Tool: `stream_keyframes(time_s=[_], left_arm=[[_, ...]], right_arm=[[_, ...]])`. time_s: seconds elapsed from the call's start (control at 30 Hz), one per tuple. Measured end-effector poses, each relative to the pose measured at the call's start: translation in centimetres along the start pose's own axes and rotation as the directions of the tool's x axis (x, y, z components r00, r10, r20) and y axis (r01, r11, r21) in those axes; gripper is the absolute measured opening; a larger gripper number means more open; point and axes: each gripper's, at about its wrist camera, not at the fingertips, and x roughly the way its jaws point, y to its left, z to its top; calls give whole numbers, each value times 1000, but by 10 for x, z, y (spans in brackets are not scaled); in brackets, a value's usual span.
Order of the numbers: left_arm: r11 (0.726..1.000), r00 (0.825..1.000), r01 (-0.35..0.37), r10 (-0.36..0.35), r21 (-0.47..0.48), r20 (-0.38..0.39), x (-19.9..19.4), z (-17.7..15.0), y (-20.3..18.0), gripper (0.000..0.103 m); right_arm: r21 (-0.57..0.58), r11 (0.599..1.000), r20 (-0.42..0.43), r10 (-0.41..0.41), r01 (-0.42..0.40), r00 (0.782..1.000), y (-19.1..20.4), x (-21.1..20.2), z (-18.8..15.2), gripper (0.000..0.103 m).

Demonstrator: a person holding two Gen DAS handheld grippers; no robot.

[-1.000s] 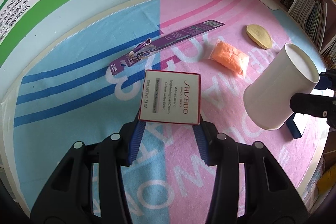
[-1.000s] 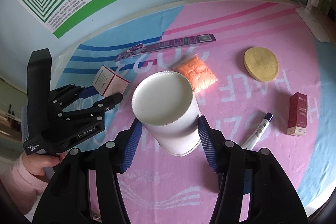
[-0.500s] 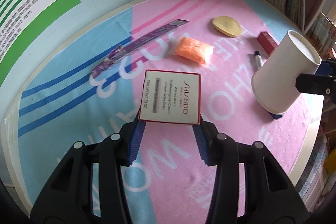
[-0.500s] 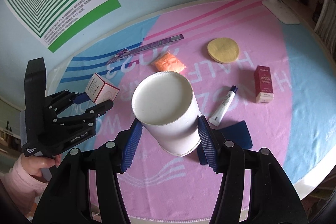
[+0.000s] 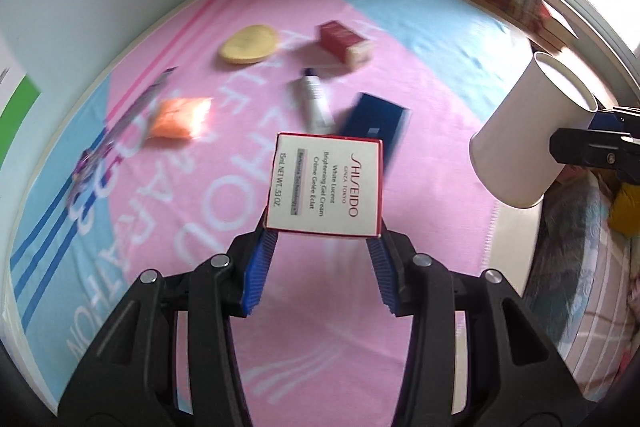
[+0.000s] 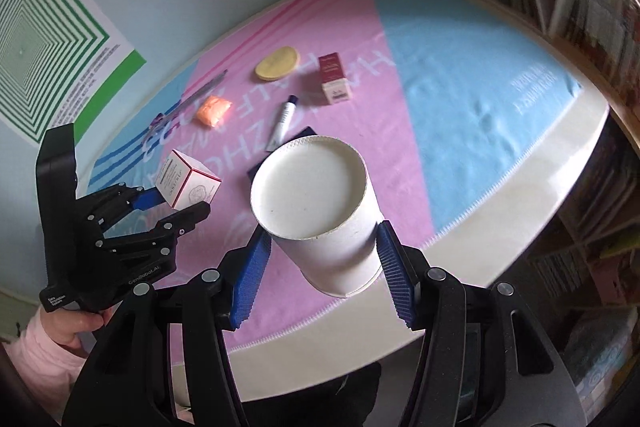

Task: Collect trash
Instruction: 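Lift the cosmetic box and paper cup and carry them over the wastebasket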

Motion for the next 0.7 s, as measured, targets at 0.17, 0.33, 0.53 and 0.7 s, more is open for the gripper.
stream_keyframes(time_s=[0.17,0.33,0.53,0.7], left_arm=[[993,999,53,-54,107,1,-3,4,-58,43],[977,995,103,-102,185,-14,-1,2,-120,43],[950,989,146,-139,275,-45,2,-12,-195,43],[920,983,182,-164,348,-81,4,-29,-251,43]], right_arm=[[97,994,29,-43,40,999,-40,-31,-33,56],[185,980,41,-83,74,996,-80,-56,-67,56],[277,956,42,-115,99,992,-127,-84,-115,56],[346,931,32,-130,112,991,-158,-102,-158,56]])
